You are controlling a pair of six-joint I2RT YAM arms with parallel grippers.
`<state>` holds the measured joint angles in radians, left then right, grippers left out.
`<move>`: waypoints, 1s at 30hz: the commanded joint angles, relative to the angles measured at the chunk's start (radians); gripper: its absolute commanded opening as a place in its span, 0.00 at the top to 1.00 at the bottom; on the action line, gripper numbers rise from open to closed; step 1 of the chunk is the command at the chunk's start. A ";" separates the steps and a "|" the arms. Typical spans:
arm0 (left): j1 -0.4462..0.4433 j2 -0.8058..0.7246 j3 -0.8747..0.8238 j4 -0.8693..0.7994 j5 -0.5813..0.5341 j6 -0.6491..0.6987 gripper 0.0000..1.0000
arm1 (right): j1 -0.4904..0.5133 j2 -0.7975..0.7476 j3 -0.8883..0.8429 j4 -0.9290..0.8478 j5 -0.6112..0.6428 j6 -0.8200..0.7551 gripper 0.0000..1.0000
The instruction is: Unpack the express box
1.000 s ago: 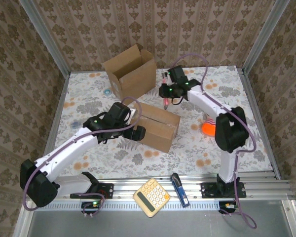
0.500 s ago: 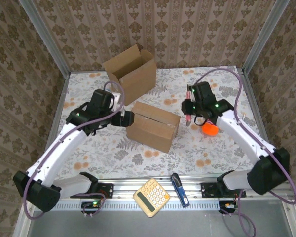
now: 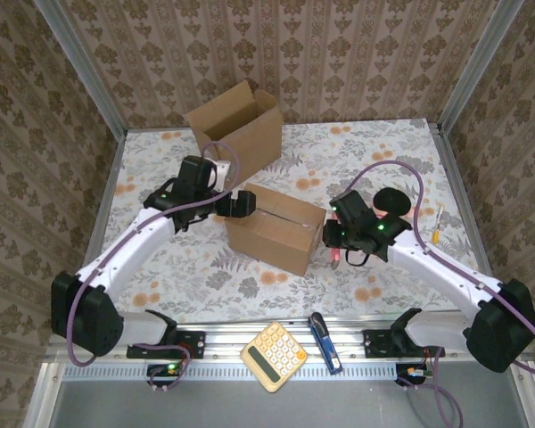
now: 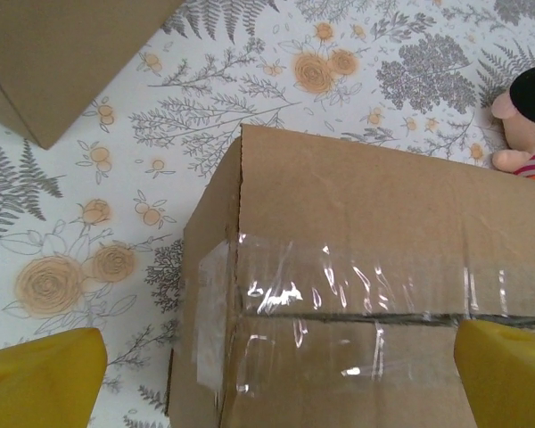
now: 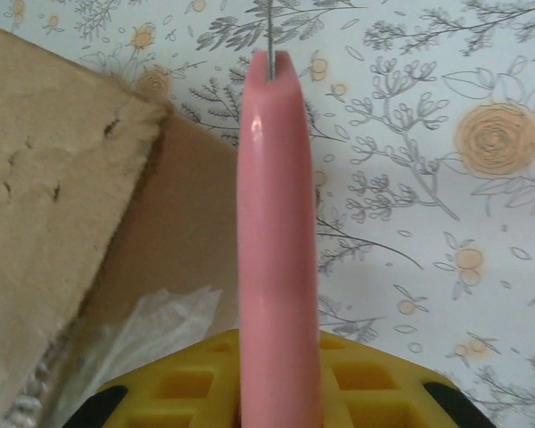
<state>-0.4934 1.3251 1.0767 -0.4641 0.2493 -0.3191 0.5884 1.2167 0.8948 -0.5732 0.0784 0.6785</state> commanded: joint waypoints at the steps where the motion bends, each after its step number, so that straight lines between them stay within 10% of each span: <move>1: 0.007 0.014 -0.034 0.106 0.043 -0.014 0.00 | 0.005 0.023 0.006 0.094 0.018 0.040 1.00; 30: -0.008 0.042 -0.247 0.444 -0.111 -0.069 0.00 | -0.018 0.242 0.122 0.217 0.005 -0.020 1.00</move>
<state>-0.4908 1.3575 0.8597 -0.0494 0.1791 -0.3866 0.5743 1.4281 0.9863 -0.3885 0.0788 0.6777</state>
